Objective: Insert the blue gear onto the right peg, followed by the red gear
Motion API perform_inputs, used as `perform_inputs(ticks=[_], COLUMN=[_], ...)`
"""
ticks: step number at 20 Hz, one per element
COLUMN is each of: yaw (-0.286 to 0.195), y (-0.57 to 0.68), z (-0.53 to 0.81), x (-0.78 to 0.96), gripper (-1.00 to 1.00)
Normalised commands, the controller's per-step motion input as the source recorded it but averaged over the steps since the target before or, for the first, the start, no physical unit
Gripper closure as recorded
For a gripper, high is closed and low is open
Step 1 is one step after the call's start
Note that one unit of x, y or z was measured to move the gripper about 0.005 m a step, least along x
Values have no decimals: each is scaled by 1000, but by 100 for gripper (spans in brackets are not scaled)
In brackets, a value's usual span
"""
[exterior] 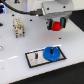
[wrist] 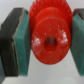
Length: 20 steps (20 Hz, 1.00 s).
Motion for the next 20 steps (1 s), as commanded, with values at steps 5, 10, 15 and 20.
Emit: perform_inputs(ticks=[5,10,15,20], yaw=[0,0,0,0], y=[-232,-89,0,0], z=[229,194,158,65], x=[784,798,726,557], gripper=[100,100,100,100])
